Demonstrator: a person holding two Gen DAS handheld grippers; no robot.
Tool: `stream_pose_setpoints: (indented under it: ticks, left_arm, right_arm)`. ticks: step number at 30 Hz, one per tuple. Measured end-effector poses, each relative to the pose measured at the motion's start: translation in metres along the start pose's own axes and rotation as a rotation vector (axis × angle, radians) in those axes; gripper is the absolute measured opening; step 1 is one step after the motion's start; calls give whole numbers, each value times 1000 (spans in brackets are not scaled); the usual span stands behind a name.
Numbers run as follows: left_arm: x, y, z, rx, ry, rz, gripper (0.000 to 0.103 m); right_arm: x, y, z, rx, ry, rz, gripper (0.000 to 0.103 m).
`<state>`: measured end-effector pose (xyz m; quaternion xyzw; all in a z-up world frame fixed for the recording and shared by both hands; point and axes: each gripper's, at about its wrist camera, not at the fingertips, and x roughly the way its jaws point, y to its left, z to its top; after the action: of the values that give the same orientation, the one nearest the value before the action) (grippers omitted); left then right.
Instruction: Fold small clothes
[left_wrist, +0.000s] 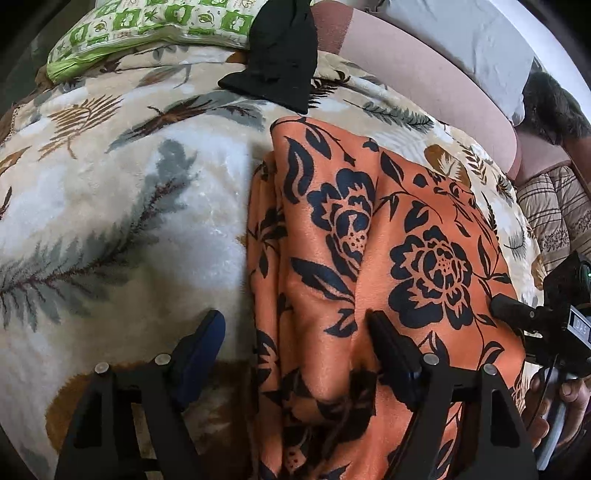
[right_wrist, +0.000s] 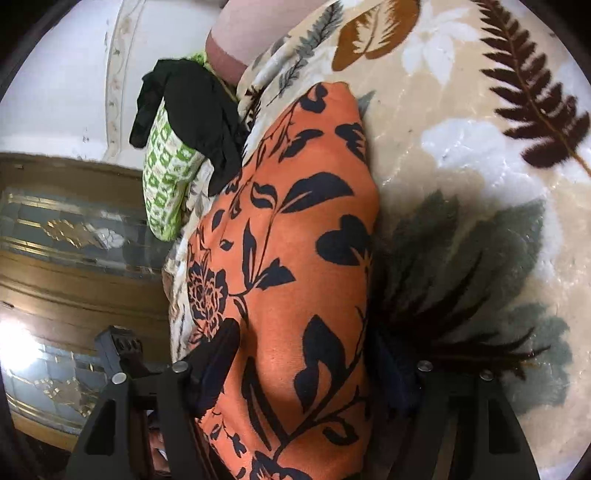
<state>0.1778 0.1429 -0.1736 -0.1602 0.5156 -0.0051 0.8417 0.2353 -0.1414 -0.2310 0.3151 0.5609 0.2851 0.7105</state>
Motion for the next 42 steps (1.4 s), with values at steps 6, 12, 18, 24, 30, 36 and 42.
stream_pose_setpoints:
  ticks: [6,12,18,24,30,36,42]
  left_arm:
    - [0,-3,-1,17,5,-35,63]
    - [0,-11,-1,30,9,-39,43]
    - [-13,-19,-2,32,-7,-27,32]
    - [-49,-44,-5,56,-80,-63,31]
    - [-73,-99,8,118,-157,-112,31]
    - [-49,-140,24,146,-155,-134,31]
    - [16,-145,19,128,-40,-123,33]
  right_arm:
    - [8,7,-1,-35,4,-30,64]
    - [4,13,-2,-71,8,-66,48]
    - [-8,27,-4,-121,-5,-81,42]
    - [-41,48,-7,-213,-46,-83,40]
    - [-106,52,8,-267,-126,-85,40]
    - [-150,38,37,-276,-180,-112,40]
    - [-137,-11,54,-191,-157,-151,40]
